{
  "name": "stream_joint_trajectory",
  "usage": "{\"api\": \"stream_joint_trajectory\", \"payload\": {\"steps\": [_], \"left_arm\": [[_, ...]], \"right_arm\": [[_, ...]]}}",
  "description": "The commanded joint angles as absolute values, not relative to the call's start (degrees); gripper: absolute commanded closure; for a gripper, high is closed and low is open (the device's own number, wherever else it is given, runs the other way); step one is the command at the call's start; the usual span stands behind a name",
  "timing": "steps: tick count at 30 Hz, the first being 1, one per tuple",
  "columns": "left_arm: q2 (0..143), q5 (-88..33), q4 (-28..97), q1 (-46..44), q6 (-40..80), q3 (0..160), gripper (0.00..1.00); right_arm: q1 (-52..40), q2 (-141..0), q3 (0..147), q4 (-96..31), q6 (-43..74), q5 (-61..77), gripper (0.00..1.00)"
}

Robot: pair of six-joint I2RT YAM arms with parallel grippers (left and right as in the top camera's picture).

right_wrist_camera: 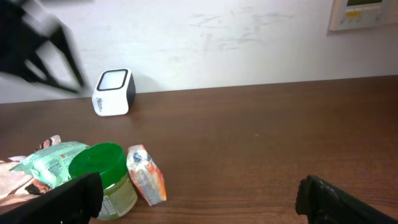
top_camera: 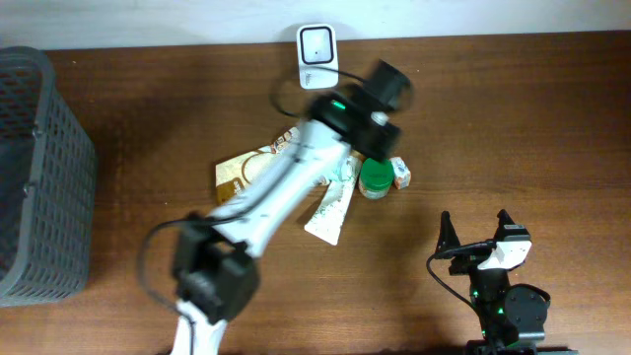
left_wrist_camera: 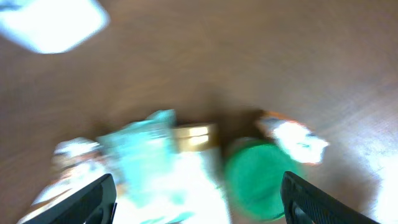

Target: Scan the item barcode

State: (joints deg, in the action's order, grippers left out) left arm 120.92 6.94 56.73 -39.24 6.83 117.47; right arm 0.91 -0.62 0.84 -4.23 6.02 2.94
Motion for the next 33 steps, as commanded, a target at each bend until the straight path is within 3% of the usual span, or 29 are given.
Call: {"api": "stream_joint_trajectory", "payload": {"steps": [1, 4, 5, 11, 15, 29, 33], "left_arm": [[112.62, 7.29, 62.02, -31.24, 6.52, 119.48, 0.18], [111.35, 6.79, 66.92, -25.71, 6.52, 119.48, 0.18], [111.18, 5.85, 68.64, -23.00, 6.52, 119.48, 0.12], [111.20, -4.25, 72.60, -9.93, 5.02, 119.46, 0.01], [111.20, -10.28, 73.54, -2.72, 2.72, 119.46, 0.01], [111.31, -9.02, 74.63, 1.67, 2.74, 119.15, 0.01], [111.31, -9.02, 74.63, 1.67, 2.74, 119.15, 0.01]], "right_arm": [[0.43, -0.19, 0.32, -4.12, 6.46, 3.20, 0.02], [0.43, -0.19, 0.32, -4.12, 6.46, 3.20, 0.02], [0.43, -0.19, 0.32, -4.12, 6.46, 3.20, 0.02], [0.43, -0.21, 0.32, -4.12, 6.42, 2.96, 0.02], [0.43, -0.19, 0.32, -4.45, 6.02, -2.15, 0.02], [0.38, -0.27, 0.32, -4.56, 6.33, -1.69, 0.02], [0.38, -0.40, 0.32, -3.38, 8.27, 6.63, 0.02]]}}
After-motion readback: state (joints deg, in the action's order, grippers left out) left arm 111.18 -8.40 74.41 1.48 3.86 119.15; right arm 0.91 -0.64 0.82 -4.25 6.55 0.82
